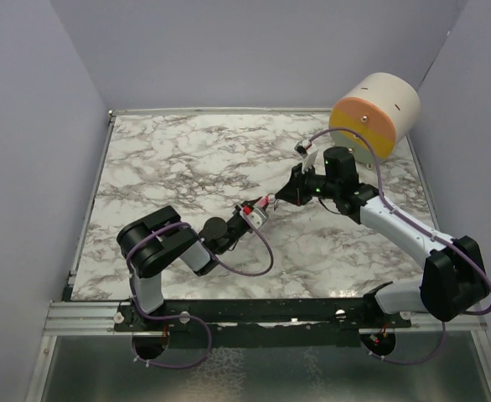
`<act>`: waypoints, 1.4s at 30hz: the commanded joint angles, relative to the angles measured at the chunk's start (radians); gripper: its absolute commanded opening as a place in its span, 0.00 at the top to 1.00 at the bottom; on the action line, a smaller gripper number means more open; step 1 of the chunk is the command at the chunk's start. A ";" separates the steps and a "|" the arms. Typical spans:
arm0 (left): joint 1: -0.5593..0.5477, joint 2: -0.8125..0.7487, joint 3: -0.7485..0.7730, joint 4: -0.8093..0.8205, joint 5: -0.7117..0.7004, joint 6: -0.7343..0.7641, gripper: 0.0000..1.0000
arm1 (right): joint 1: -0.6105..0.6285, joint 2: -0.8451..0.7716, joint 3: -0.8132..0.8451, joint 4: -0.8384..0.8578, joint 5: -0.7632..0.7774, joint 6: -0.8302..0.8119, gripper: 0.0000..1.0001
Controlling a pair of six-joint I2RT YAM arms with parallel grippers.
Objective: Put the keys on the keyring
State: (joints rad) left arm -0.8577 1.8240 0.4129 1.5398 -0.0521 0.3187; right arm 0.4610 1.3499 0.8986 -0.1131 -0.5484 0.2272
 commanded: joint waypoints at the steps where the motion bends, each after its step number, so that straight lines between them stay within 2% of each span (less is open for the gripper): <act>1: -0.006 0.020 0.022 0.223 0.069 -0.034 0.69 | 0.001 0.004 0.019 0.001 -0.031 0.055 0.99; 15: -0.044 -0.001 0.026 0.223 0.027 0.004 0.64 | 0.004 0.021 0.038 -0.019 -0.010 0.126 0.99; 28: -0.130 -0.002 0.032 0.224 -0.120 0.210 0.61 | 0.004 0.025 0.060 -0.054 0.016 0.149 0.99; 34: -0.138 -0.007 0.032 0.224 -0.181 0.257 0.60 | 0.004 0.024 0.060 -0.065 0.026 0.144 0.99; 37: -0.138 -0.018 0.024 0.224 -0.196 0.267 0.54 | 0.004 0.026 0.060 -0.068 0.031 0.140 0.99; 39: -0.138 -0.024 0.016 0.224 -0.196 0.269 0.49 | 0.004 0.028 0.059 -0.065 0.028 0.140 0.99; 41: -0.138 -0.031 0.005 0.224 -0.186 0.268 0.38 | 0.004 0.031 0.062 -0.066 0.026 0.139 0.99; 42: -0.137 -0.034 0.000 0.223 -0.176 0.267 0.37 | 0.004 0.033 0.064 -0.066 0.024 0.139 0.99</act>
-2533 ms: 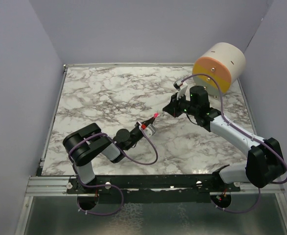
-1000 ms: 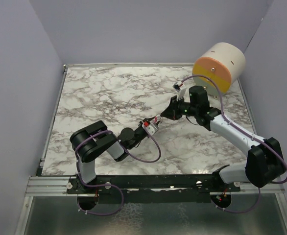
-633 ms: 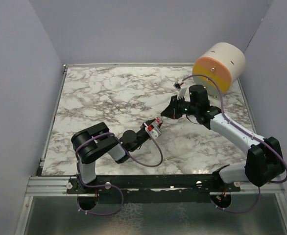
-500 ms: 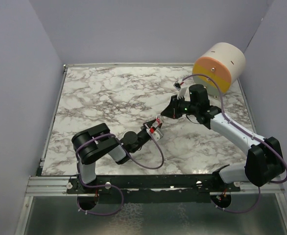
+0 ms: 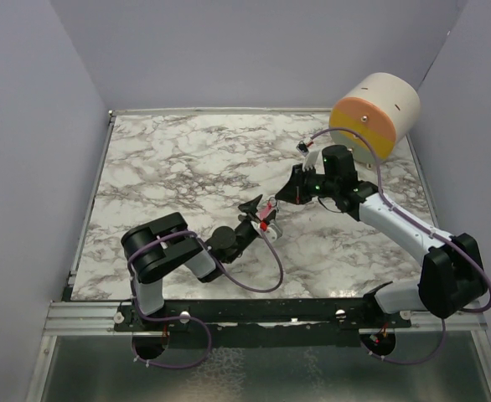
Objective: Put the keys on the keyring
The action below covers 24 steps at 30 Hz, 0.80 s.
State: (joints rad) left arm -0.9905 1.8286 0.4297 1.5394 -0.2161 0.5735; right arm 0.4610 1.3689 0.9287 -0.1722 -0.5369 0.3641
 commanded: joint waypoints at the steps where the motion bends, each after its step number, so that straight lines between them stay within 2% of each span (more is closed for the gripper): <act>1: -0.005 -0.042 -0.021 0.224 -0.003 0.012 0.37 | 0.003 0.016 0.035 -0.007 0.013 0.001 0.99; 11: -0.004 -0.032 -0.010 0.223 0.030 0.006 0.41 | 0.004 0.010 0.032 0.000 0.006 0.004 0.99; 18: -0.004 -0.022 0.007 0.224 0.054 -0.011 0.60 | 0.004 0.009 0.023 0.005 0.005 0.005 0.99; 24: -0.004 -0.023 0.018 0.225 0.085 -0.023 0.57 | 0.004 0.013 0.024 0.012 0.005 0.011 0.99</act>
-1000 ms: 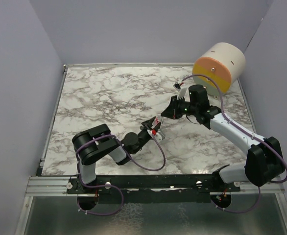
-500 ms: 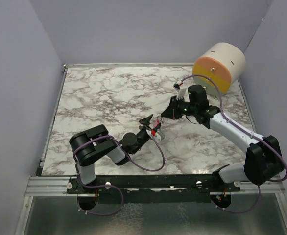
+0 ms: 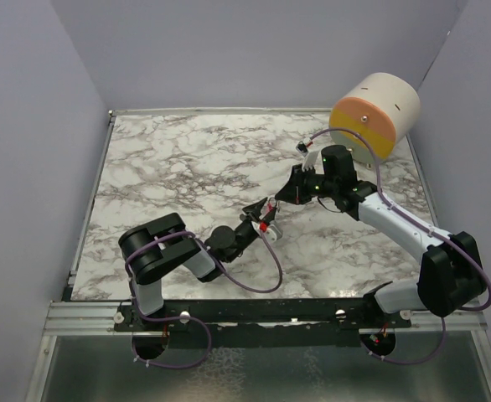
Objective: Put the keys on the keyring
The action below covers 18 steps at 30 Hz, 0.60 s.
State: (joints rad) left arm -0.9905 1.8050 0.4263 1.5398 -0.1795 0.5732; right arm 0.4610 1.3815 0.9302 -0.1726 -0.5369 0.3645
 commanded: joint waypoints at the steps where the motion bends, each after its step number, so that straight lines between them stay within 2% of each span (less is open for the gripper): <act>1: -0.004 0.000 0.022 0.224 0.054 -0.025 0.55 | 0.003 0.003 0.022 0.013 0.004 0.011 0.99; 9: -0.004 0.009 0.028 0.224 0.056 -0.020 0.55 | 0.004 0.011 0.017 0.026 -0.003 0.020 0.99; 18: -0.004 0.013 0.039 0.224 0.052 -0.014 0.67 | 0.004 0.010 0.003 0.029 -0.010 0.017 0.99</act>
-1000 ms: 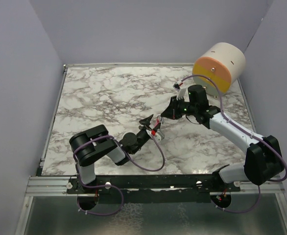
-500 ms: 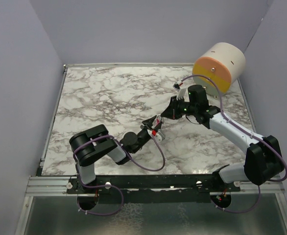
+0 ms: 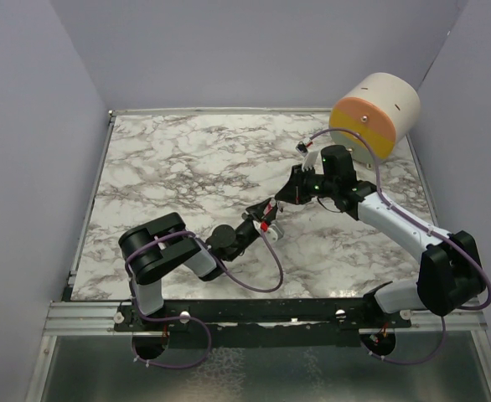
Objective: Put the keys on the keyring
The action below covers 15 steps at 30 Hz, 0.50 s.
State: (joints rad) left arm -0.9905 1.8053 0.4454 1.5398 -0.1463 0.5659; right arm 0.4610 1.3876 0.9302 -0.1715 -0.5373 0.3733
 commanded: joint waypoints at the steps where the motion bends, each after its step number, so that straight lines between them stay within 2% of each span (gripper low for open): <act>1: -0.004 0.012 0.020 0.224 0.020 -0.006 0.69 | 0.003 0.004 0.002 0.028 -0.009 0.009 0.99; 11: -0.003 0.006 0.016 0.224 0.029 0.000 0.98 | 0.004 0.008 0.004 0.033 -0.010 0.009 0.99; 15: -0.004 -0.008 0.007 0.224 0.037 -0.001 1.00 | 0.004 0.013 0.009 0.035 -0.008 0.010 0.99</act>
State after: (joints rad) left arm -0.9905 1.8076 0.4507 1.5398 -0.1379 0.5701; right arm 0.4610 1.3888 0.9302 -0.1574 -0.5373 0.3737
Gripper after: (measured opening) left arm 0.018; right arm 0.012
